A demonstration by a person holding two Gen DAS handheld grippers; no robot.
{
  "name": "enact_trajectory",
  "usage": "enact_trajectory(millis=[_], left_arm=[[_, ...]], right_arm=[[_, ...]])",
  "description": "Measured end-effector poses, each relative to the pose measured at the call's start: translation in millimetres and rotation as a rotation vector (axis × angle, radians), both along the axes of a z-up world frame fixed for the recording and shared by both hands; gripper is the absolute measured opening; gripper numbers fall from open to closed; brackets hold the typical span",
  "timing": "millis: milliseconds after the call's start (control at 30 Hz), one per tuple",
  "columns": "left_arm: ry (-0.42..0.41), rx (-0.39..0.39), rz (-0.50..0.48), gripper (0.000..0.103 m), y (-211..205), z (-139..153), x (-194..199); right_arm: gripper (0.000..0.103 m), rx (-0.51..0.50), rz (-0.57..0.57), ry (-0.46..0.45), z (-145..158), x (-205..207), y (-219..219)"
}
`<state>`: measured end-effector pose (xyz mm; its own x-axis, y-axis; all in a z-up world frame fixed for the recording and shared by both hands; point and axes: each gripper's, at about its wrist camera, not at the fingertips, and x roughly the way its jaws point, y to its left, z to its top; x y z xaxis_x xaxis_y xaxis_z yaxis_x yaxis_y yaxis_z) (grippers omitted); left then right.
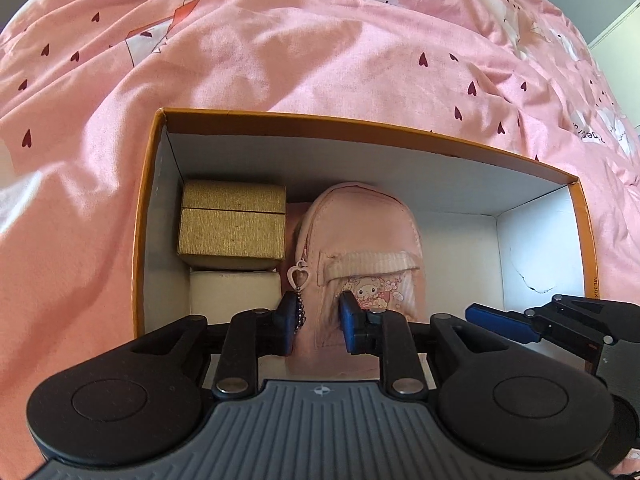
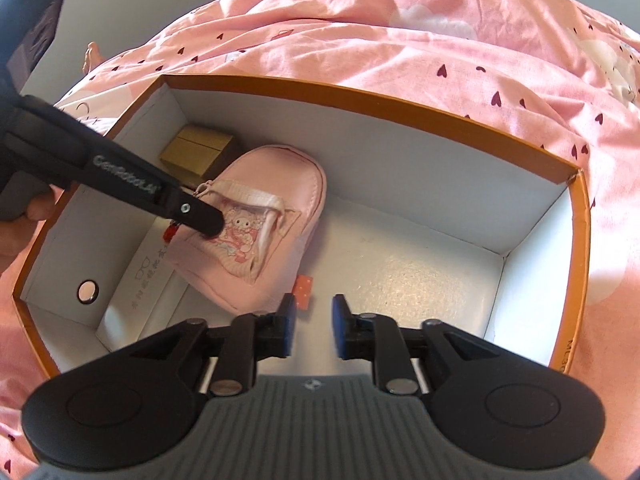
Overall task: Organize objects
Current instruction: 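Lower the card holder into the box and open the right tool while the left tool lowers the backpack, then open the left tool to release the backpack in the box and lift both tools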
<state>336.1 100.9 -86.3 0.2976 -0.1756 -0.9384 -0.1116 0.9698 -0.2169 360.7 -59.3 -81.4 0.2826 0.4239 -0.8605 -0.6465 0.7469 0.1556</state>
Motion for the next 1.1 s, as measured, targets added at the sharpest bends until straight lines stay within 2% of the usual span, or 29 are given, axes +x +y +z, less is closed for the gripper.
enact_trajectory(millis=[33,133,267,400,500,533,567,700,767,833,1000,1100], left_arm=[[-0.019,0.018,0.000,0.031,-1,2,-3],[-0.111,0.085,0.012,0.038,-10,14,-17],[-0.268,0.146,0.034,0.042,-24,37,-50],[-0.351,0.074,0.094,0.042,-26,50,-81],[-0.361,0.066,0.133,0.042,-24,51,-99],[-0.365,0.071,0.132,0.042,-23,51,-105],[-0.368,0.077,0.130,0.042,-24,52,-111],[-0.371,0.049,0.134,0.042,-24,49,-130],[-0.371,0.036,0.130,0.042,-24,49,-138],[-0.370,0.034,0.118,0.042,-27,48,-144],[-0.372,0.021,0.101,0.042,-27,51,-160],[-0.390,0.006,0.081,0.042,-28,56,-170]], right_arm=[[0.035,-0.004,0.017,-0.011,3,-4,0],[0.037,-0.029,0.077,-0.032,9,-16,2],[0.040,-0.048,0.156,-0.037,9,-27,10],[0.041,-0.073,0.196,-0.092,4,-34,21],[0.039,-0.078,0.207,-0.145,4,-38,25],[0.032,-0.083,0.206,-0.160,4,-37,26],[0.028,-0.082,0.208,-0.168,4,-37,27],[0.022,-0.079,0.222,-0.181,6,-36,34],[0.021,-0.087,0.229,-0.211,8,-39,39],[0.016,-0.117,0.222,-0.251,8,-40,45],[0.017,-0.144,0.208,-0.225,10,-38,47],[0.017,-0.141,0.204,-0.245,21,-48,43]])
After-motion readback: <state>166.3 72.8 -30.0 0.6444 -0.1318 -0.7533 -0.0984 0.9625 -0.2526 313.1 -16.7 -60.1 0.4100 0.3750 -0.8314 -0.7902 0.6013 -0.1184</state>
